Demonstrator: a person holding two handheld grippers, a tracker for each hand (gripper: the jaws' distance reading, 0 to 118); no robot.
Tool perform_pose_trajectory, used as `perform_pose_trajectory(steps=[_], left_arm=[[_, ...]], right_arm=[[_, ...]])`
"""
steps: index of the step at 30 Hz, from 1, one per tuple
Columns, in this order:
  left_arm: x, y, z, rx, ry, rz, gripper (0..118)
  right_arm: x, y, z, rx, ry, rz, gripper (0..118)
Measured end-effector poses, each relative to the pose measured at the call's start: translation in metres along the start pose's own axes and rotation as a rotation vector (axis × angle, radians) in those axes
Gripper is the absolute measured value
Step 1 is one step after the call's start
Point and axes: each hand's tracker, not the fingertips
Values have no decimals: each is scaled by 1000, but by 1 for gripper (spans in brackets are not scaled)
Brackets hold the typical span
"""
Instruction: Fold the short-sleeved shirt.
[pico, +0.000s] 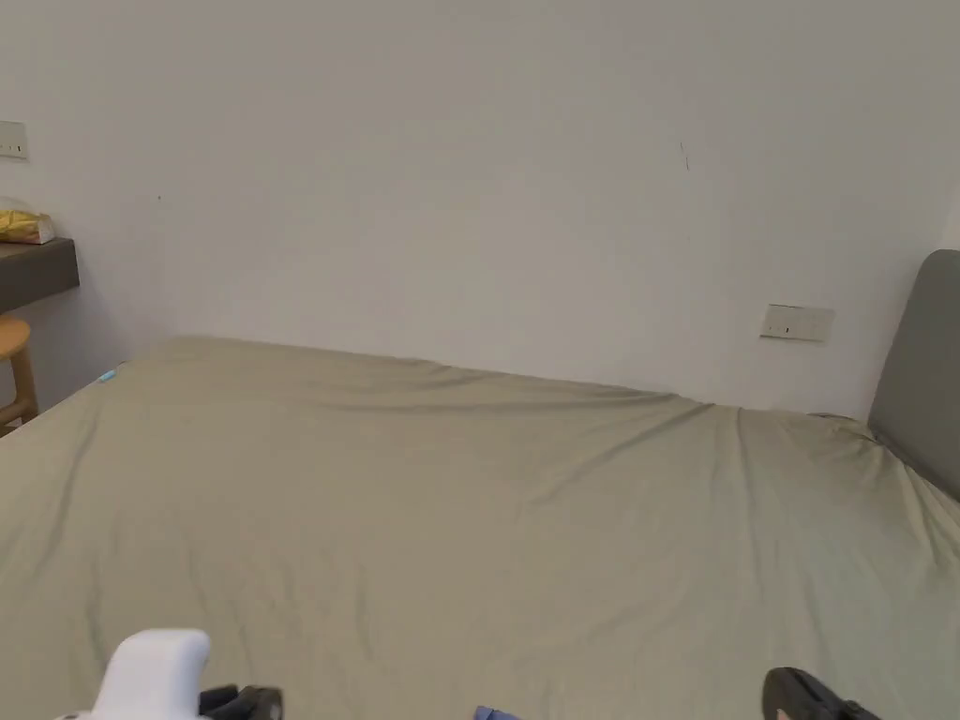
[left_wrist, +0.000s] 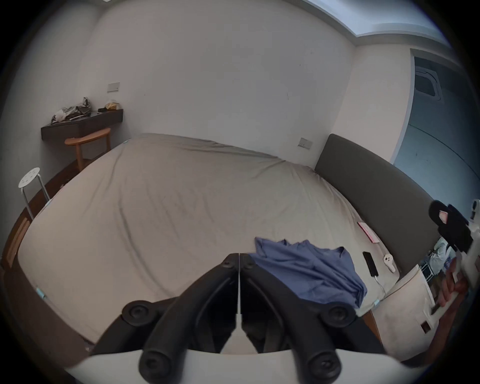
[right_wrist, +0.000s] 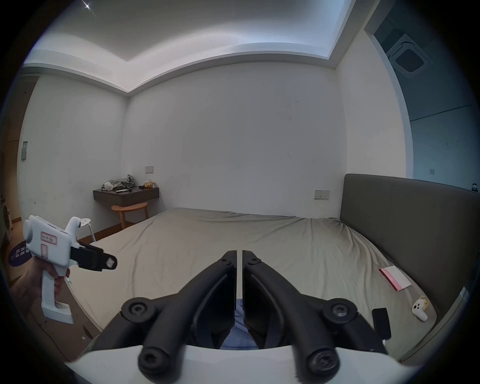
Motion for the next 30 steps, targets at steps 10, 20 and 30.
perform_pose_trajectory(steps=[10,20,30], left_arm=[[15,-21,-237,-439,-17,-39,100],[45,-92,-319,-568,145,-189,71],[46,-87,-262,-377,139,-179,0]], right_arm=[[59,2,30,0,-172,2,6],[104,-26,42,-117,-321,-23,5],[123,-42,19,-204,-295,-22,7]])
